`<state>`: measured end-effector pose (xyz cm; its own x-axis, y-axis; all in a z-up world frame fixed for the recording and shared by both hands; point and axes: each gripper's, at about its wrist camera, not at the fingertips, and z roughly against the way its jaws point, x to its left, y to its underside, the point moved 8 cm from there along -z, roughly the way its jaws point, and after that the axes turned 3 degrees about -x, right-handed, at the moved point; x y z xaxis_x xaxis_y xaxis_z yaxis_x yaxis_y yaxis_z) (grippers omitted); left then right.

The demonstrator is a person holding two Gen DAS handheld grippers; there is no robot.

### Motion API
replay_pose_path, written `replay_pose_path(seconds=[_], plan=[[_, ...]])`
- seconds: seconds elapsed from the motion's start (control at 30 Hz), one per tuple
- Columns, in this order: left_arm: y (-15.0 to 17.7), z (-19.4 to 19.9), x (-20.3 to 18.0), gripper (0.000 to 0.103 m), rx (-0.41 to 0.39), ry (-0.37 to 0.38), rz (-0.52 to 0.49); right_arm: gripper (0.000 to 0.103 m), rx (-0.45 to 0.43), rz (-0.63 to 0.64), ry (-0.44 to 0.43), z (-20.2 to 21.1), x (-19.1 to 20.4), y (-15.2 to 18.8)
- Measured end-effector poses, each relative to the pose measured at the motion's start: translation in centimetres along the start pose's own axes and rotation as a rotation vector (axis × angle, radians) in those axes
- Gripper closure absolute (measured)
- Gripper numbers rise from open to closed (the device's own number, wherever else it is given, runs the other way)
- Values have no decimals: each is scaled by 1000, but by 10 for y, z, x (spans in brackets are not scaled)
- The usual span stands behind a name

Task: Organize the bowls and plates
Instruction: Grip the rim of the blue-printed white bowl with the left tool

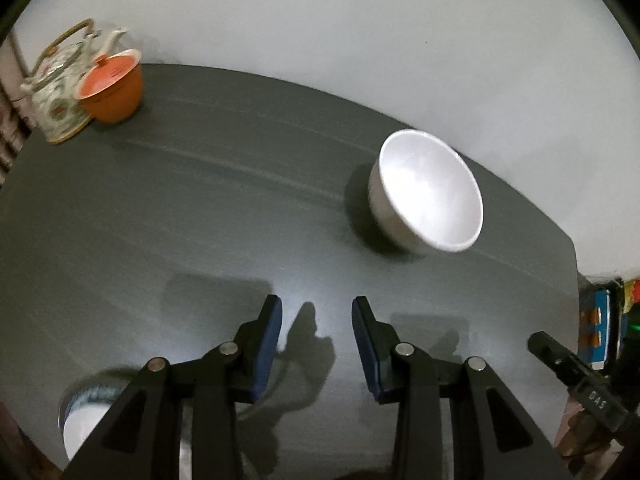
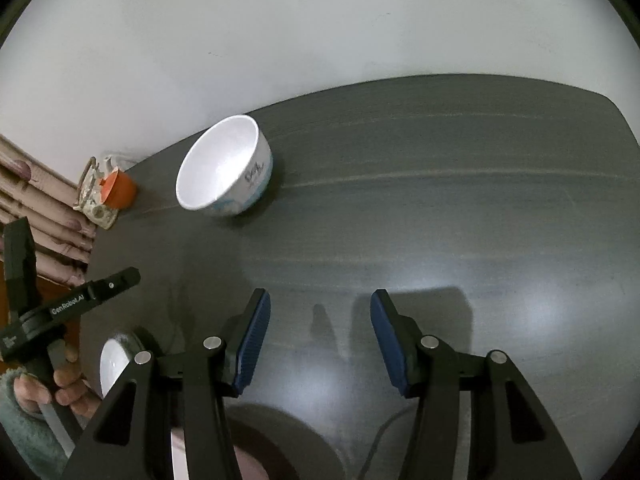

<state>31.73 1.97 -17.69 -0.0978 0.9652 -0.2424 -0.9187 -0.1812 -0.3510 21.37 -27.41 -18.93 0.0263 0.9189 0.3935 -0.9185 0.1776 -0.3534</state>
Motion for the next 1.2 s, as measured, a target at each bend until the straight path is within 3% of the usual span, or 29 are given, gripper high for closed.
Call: replay_pose_path(seconds=[0.27, 0.6, 0.77, 1.07, 1.2], plan=[[-41, -23, -19, 66, 25, 83, 46, 53, -1, 20, -26, -28, 25, -57], [-57, -50, -28, 66, 60, 125, 99, 53, 40, 24, -9, -73, 49, -98], [-54, -58, -32, 66, 78, 119, 92, 53, 75, 25, 13, -91, 51, -101], [-50, -73, -33, 69, 117, 116, 107, 67, 94, 10, 33, -111, 52, -96], [-47, -78, -37, 81, 137, 165, 140, 78, 95, 8, 21, -110, 50, -94]])
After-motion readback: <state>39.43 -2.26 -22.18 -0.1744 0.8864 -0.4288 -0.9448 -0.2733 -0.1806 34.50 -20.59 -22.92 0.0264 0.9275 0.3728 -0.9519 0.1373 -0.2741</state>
